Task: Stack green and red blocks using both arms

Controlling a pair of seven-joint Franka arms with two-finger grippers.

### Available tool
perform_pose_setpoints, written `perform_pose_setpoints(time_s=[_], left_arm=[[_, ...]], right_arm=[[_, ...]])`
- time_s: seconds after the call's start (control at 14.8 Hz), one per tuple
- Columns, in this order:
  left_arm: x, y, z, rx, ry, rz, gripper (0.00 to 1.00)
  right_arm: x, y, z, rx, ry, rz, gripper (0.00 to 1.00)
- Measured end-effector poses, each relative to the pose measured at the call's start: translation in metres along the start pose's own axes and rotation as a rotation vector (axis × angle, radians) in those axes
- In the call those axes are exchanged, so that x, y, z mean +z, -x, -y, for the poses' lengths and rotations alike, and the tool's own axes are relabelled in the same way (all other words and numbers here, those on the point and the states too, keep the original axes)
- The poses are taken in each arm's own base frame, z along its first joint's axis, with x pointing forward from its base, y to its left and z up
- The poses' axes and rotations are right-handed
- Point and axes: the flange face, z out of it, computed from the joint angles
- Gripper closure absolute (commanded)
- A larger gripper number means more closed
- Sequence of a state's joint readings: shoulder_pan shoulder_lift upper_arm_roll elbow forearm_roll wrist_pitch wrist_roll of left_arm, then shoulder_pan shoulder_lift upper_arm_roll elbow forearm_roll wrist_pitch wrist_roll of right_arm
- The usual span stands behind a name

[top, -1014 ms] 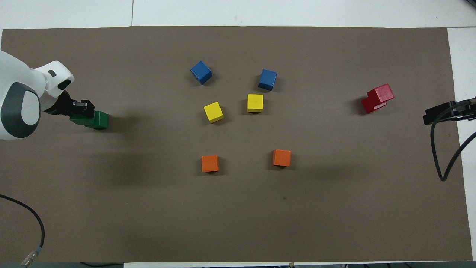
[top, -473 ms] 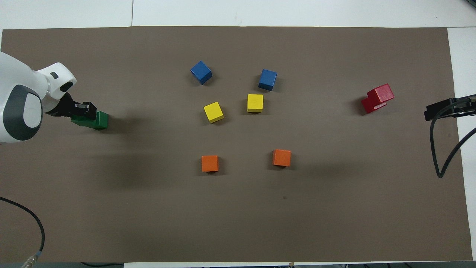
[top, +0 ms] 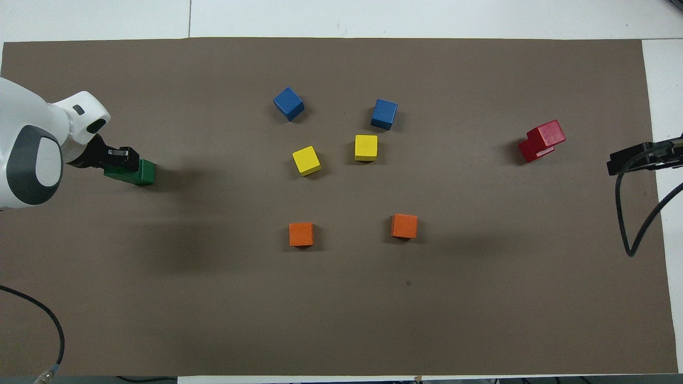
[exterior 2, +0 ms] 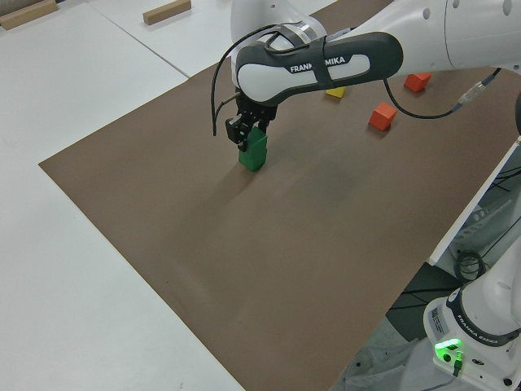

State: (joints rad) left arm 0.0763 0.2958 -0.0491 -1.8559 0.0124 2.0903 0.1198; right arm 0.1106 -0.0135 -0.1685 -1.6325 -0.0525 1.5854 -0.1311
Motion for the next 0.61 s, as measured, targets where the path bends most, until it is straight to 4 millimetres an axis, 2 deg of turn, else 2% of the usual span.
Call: perform_pose_setpoints(time_s=[0.14, 0.27, 0.41, 0.61], left_arm=[[0.001, 0.0, 0.0, 0.0, -0.001, -0.008, 0.0], [-0.015, -0.001, 0.0, 0.0, -0.005, -0.035, 0.0], [-0.05, 0.007, -0.001, 0.0, -0.01, -0.052, 0.0], [-0.12, 0.037, -0.006, -0.001, -0.016, -0.046, 0.0]], right_arm=[[0.0, 0.0, 0.0, 0.0, 0.0, 0.001, 0.0], [0.0, 0.0, 0.0, 0.0, 0.0, 0.001, 0.0], [0.0, 0.0, 0.001, -0.002, 0.0, 0.001, 0.0], [0.0, 0.0, 0.002, -0.003, -0.001, 0.001, 0.0]])
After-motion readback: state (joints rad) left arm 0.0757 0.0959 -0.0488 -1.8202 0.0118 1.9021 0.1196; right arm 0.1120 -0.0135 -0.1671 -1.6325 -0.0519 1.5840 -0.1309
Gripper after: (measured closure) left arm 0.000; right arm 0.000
